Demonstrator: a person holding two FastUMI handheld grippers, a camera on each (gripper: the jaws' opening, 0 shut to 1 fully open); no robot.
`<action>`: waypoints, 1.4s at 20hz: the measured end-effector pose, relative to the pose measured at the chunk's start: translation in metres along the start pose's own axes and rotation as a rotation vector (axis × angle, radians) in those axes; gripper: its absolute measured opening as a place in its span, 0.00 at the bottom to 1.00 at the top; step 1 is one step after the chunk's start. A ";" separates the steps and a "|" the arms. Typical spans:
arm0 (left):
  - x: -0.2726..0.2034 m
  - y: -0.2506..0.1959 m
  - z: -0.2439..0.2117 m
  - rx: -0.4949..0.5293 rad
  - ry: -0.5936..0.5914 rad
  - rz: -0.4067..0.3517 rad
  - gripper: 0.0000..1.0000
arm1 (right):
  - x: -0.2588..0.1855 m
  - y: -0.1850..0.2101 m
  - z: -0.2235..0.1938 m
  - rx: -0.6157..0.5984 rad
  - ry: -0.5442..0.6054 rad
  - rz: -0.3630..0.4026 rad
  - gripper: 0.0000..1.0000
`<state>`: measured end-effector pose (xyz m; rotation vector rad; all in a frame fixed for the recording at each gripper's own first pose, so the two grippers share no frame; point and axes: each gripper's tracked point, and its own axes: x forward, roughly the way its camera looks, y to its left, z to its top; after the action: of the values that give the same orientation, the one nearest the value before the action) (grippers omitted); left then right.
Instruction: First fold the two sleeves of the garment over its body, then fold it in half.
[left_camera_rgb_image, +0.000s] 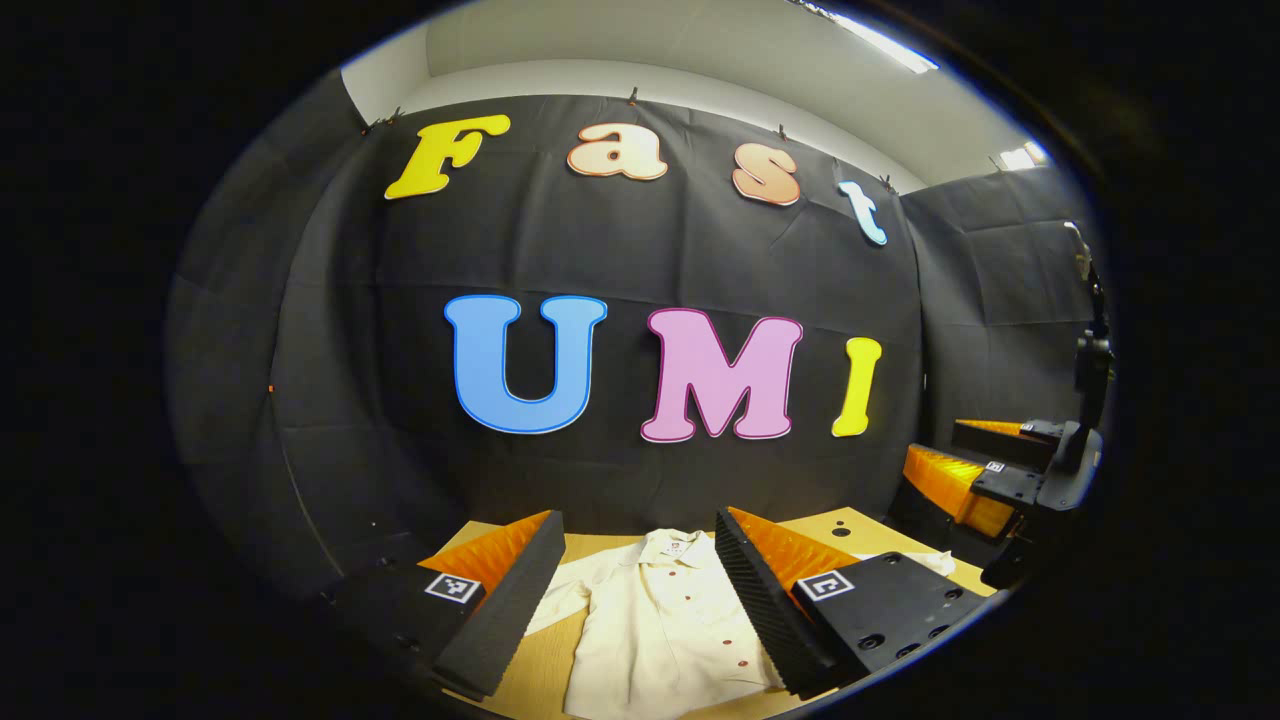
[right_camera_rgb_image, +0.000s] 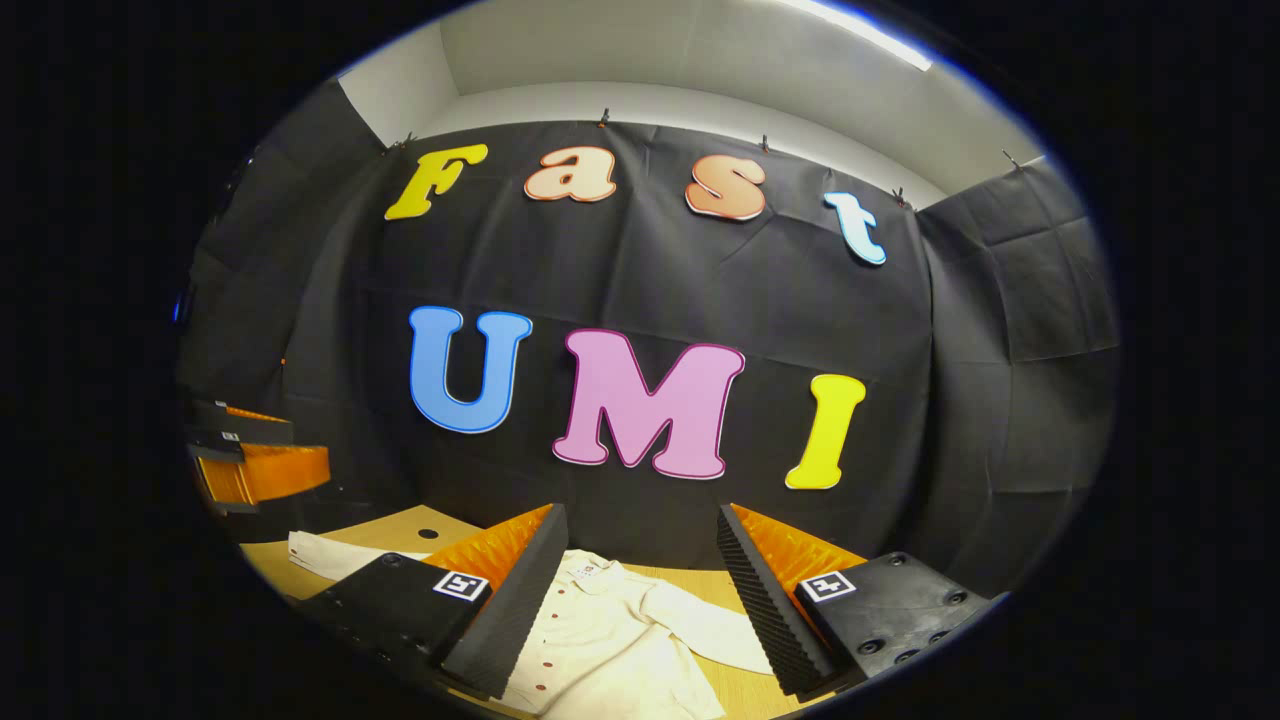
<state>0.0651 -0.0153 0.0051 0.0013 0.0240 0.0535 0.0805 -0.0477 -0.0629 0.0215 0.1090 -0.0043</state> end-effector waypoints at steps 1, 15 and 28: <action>0.002 -0.002 0.000 0.004 0.004 0.004 0.99 | 0.008 -0.007 -0.010 0.000 0.031 -0.002 0.96; 0.054 -0.052 -0.014 0.016 0.056 0.117 0.99 | 0.106 -0.201 -0.194 0.035 0.434 -0.161 0.97; 0.111 -0.136 -0.045 0.088 0.174 0.066 0.99 | 0.072 -0.370 -0.381 0.186 0.829 -0.453 0.98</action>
<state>0.1817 -0.1447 -0.0430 0.0852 0.1999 0.1179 0.1084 -0.4098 -0.4568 0.1846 0.9409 -0.4616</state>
